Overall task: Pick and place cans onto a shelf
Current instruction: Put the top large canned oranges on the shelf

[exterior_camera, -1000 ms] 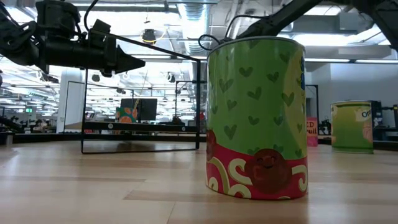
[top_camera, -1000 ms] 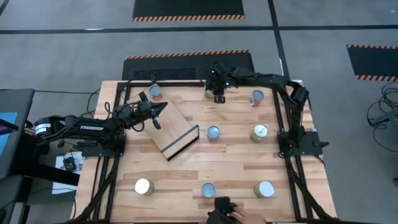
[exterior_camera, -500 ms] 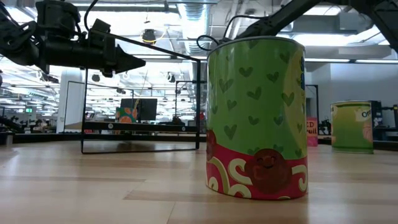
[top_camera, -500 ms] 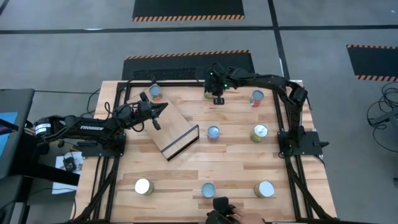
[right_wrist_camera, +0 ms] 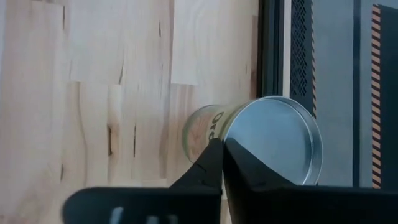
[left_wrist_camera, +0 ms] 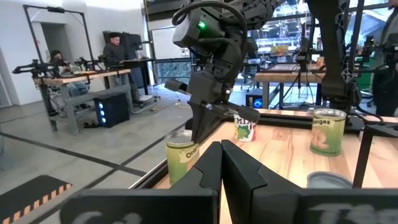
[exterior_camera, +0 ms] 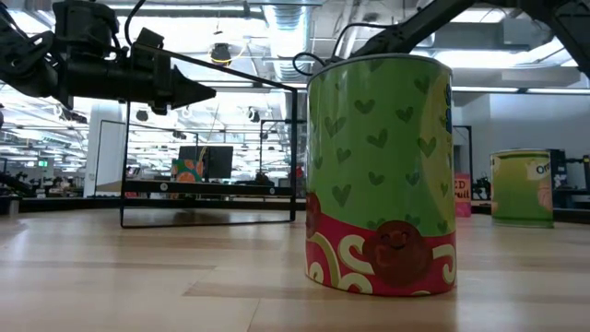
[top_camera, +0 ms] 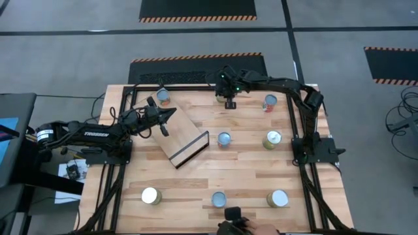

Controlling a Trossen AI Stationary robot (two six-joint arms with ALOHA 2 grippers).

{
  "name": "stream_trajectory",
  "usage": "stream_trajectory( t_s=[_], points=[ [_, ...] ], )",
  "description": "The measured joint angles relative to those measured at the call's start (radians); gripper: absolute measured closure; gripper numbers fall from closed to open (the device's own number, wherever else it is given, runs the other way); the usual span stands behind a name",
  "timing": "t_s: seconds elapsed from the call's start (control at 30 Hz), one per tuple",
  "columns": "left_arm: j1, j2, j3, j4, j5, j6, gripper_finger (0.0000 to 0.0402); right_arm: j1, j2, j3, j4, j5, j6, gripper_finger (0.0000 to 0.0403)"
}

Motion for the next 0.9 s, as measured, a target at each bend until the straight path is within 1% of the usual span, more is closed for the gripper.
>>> stream_trajectory(
  t_s=[0.07,0.23,0.37,0.53,0.6,0.77,0.83,0.9],
  points=[
    [0.0,0.0,0.0,0.0,0.0,-0.001,0.0401,0.002,-0.003,0.0,-0.003,0.0,-0.003,0.0396],
    [0.0,0.0,0.0,0.0,0.001,-0.002,0.0401,0.018,-0.007,0.015,-0.036,0.0,-0.003,0.0391],
    [0.0,0.0,0.0,-0.002,0.001,-0.002,0.0401,0.051,-0.008,0.077,-0.089,0.0,-0.008,0.0398],
    [0.0,0.0,0.0,-0.002,-0.003,-0.002,0.0401,0.12,-0.009,0.18,-0.15,-0.007,-0.009,0.0396],
    [0.0,0.0,0.0,-0.003,-0.021,-0.007,0.0401,0.153,-0.01,0.218,-0.172,-0.045,-0.009,0.0397],
    [0.001,0.0,0.0,-0.031,-0.105,-0.008,0.0401,0.257,-0.01,0.268,-0.178,-0.205,-0.017,0.0398],
    [0.001,0.0,0.0,-0.039,-0.145,-0.008,0.0401,0.3,-0.01,0.27,-0.167,-0.236,-0.025,0.0397],
    [0.001,0.0,0.0,-0.039,-0.164,-0.008,0.0401,0.34,-0.005,0.27,-0.157,-0.245,-0.039,0.0397]
  ],
)
